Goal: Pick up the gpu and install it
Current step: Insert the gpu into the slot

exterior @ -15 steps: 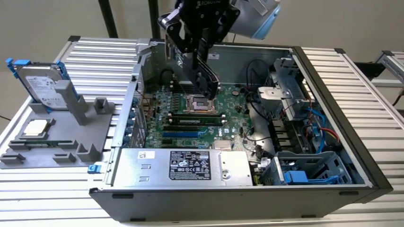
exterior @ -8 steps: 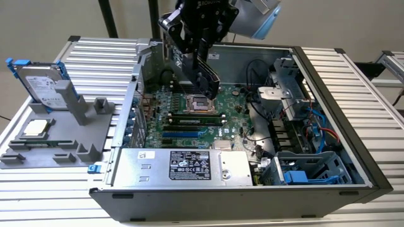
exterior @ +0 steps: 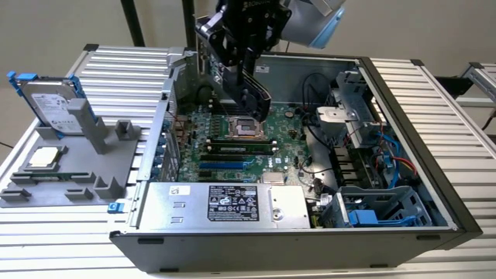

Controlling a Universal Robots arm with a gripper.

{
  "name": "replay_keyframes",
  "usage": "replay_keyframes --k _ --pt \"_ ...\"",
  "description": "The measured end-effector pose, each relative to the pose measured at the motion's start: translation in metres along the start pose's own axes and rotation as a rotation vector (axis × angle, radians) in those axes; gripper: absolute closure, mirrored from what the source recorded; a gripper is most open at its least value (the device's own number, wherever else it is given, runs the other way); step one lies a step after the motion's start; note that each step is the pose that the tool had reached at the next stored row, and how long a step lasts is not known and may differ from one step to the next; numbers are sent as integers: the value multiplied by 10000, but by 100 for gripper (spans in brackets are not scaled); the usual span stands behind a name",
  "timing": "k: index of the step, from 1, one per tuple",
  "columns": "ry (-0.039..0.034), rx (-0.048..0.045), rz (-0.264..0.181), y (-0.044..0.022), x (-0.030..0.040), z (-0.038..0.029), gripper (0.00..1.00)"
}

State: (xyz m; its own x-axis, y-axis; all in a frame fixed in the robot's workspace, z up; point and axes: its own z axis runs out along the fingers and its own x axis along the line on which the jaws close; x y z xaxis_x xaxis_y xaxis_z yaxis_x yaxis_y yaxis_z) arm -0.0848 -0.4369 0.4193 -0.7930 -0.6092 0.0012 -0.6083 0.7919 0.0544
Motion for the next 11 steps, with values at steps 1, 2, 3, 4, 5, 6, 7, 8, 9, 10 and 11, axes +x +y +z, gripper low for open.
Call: replay_keyframes --k 1,2,3,4,5,6,7,8,9,10,11 --pt "4 0 -61 0 0 0 100" --pt "7 0 -126 0 0 0 100" --pt "11 1 -190 0 0 0 100" --pt "13 0 -247 0 0 0 100" --pt "17 0 -308 0 0 0 100" --pt "20 1 -371 0 0 0 100" --pt "24 1 -430 0 0 0 100" --pt "27 1 -492 0 0 0 100" --pt "30 1 -554 0 0 0 100" --pt "34 1 -620 0 0 0 100" --pt "38 1 -688 0 0 0 100"
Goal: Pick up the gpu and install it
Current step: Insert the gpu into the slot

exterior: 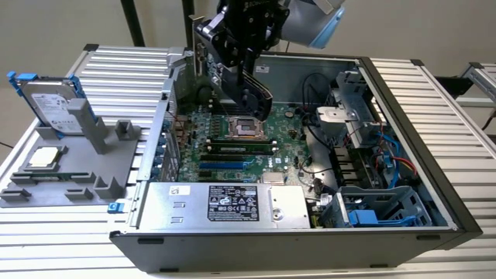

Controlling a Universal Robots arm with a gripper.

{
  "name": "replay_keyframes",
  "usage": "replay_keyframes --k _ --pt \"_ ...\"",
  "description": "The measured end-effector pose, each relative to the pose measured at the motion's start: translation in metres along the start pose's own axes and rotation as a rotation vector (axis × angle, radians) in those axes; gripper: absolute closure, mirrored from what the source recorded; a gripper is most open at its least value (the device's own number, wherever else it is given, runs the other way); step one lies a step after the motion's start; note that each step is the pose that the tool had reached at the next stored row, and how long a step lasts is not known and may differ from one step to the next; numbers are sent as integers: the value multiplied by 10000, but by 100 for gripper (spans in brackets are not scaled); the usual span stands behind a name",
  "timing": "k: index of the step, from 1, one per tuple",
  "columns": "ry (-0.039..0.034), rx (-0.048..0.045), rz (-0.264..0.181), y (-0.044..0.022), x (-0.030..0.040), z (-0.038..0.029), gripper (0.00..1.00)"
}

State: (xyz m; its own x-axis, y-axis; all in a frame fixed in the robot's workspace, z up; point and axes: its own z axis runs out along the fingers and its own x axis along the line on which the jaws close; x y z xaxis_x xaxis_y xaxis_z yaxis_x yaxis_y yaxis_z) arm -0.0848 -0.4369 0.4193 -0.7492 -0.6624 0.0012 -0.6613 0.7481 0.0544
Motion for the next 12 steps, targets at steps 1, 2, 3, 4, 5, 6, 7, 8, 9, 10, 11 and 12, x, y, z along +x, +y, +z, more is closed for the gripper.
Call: replay_keyframes --k 1,2,3,4,5,6,7,8,9,10,11,12 --pt "5 1 -80 0 0 0 100" --pt "8 0 -149 0 0 0 100" --pt "12 0 -224 0 0 0 100" --pt "17 1 -306 0 0 0 100" --pt "21 1 -387 0 0 0 100" --pt "26 1 -474 0 0 0 100" --pt "31 1 -576 0 0 0 100" --pt "37 1 -687 0 0 0 100" --pt "43 1 -790 0 0 0 100" --pt "49 2 -903 0 0 0 100" --pt "56 1 -1021 0 0 0 100" --pt "61 2 -1132 0 0 0 100"
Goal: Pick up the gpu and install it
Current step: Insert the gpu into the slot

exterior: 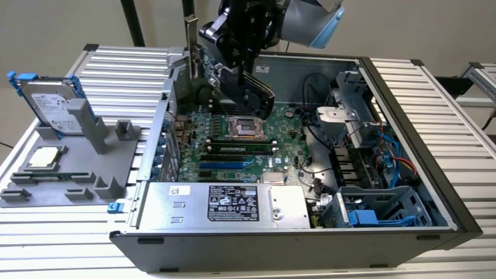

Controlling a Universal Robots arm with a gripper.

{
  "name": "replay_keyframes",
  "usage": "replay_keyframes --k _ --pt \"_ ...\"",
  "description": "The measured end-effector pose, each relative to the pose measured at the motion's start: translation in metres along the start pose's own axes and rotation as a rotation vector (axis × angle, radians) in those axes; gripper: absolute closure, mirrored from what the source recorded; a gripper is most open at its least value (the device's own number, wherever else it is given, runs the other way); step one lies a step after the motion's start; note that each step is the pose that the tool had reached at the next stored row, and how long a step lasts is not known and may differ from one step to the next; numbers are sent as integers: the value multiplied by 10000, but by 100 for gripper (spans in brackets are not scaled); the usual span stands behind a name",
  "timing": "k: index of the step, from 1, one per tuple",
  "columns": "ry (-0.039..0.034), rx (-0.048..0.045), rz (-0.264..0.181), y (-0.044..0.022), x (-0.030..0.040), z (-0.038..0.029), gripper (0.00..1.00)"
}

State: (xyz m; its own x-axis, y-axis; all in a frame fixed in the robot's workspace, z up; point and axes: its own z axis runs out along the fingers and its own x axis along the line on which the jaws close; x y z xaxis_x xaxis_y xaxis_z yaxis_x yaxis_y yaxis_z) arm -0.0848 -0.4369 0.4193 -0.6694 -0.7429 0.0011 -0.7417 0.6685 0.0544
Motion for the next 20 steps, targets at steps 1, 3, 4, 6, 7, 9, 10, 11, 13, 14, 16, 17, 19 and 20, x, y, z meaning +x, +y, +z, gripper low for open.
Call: replay_keyframes --k 1,3,4,6,7,9,10,11,13,14,16,17,19,20 --pt "7 0 -109 -1 -1 0 100" --pt "17 0 -310 -6 -5 0 100" --pt "22 1 -396 -9 -8 -1 100" --pt "31 1 -561 -18 -17 -1 100" --pt "35 1 -638 -23 -21 -1 100" --pt "43 1 -783 -34 -31 -2 100" --pt "47 1 -855 -39 -36 -2 100" --pt "51 1 -932 -45 -40 -3 100" --pt "59 1 -1073 -54 -49 -3 100" --pt "63 1 -1144 -58 -52 -3 100" --pt "70 1 -1285 -66 -60 -4 100" --pt "74 2 -1355 -70 -63 -4 100" --pt "82 2 -1495 -77 -69 -4 100" --pt "85 2 -1564 -80 -72 -4 100"
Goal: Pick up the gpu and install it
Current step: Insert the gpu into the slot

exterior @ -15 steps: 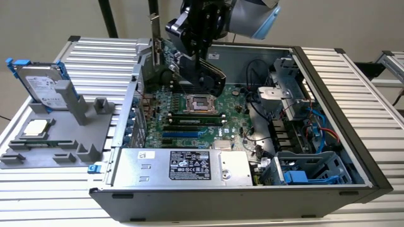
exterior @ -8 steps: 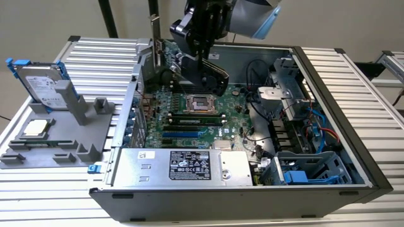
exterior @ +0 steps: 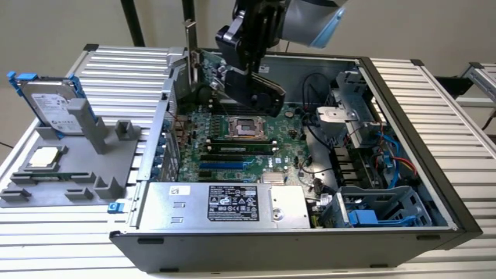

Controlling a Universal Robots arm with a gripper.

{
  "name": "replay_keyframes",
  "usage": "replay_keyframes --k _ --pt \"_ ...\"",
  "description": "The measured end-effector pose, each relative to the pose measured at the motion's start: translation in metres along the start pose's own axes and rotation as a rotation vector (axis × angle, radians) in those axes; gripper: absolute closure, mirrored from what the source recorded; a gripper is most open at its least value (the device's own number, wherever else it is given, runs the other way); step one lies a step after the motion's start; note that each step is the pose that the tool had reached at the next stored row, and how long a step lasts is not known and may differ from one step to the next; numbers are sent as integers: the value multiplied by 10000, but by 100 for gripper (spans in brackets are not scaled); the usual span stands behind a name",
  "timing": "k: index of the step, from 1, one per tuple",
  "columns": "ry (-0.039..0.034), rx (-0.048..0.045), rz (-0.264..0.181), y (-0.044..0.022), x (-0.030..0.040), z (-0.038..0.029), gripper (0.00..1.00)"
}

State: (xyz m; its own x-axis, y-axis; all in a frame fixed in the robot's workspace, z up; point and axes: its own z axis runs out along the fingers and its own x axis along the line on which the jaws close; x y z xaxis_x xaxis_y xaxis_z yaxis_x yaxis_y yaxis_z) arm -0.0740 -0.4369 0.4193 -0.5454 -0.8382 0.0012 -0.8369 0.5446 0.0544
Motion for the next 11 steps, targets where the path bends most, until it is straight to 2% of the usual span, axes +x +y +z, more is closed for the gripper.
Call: replay_keyframes --k 11 --pt "43 1 -793 -32 -21 -2 100"
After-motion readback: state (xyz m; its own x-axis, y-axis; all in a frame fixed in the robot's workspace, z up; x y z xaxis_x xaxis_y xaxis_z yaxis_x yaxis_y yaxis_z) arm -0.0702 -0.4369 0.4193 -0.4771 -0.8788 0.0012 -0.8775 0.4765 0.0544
